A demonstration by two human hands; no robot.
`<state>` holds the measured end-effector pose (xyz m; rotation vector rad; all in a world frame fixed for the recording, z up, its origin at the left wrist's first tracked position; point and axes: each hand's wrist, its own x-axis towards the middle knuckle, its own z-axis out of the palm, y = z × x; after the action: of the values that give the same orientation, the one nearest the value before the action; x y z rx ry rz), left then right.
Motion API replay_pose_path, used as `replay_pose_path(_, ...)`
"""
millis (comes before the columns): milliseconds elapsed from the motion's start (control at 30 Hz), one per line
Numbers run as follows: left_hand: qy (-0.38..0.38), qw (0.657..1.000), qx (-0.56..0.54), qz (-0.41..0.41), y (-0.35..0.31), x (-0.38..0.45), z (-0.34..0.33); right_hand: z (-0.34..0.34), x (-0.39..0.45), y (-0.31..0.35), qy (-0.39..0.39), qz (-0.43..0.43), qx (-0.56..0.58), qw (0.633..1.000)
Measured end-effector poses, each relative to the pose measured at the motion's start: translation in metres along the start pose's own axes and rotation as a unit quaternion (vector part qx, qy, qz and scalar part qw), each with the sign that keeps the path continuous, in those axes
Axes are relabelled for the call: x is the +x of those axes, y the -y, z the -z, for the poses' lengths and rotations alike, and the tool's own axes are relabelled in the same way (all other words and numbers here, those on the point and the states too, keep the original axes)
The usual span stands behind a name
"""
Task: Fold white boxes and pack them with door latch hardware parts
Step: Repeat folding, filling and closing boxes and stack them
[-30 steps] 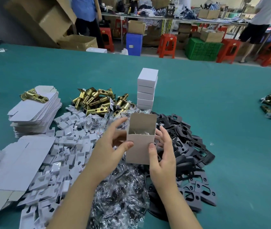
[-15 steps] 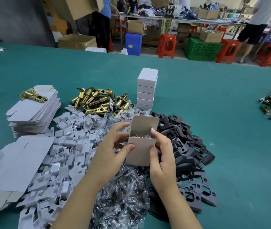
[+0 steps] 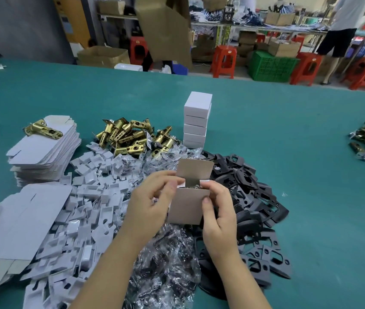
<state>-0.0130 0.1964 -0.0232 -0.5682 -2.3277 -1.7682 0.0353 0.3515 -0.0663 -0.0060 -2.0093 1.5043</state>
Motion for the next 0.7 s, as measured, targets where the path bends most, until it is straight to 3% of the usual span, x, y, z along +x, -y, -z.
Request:
replay_pose_path(133,-0.014,0.99,-0.098,0.1,-0.004,0.009,-0.006,-0.001,0.0,0.0,-0.009,0.0,0.006,1.0)
replay_pose_path(267,-0.032,0.974,-0.182,0.134,-0.007,0.016,-0.01,-0.001,0.0,0.001,-0.016,0.001,0.005,1.0)
replay_pose_path(700,0.088,0.98,-0.156,0.082,-0.009,0.011,0.0,0.0,0.0,0.005,-0.016,-0.05,0.033,0.998)
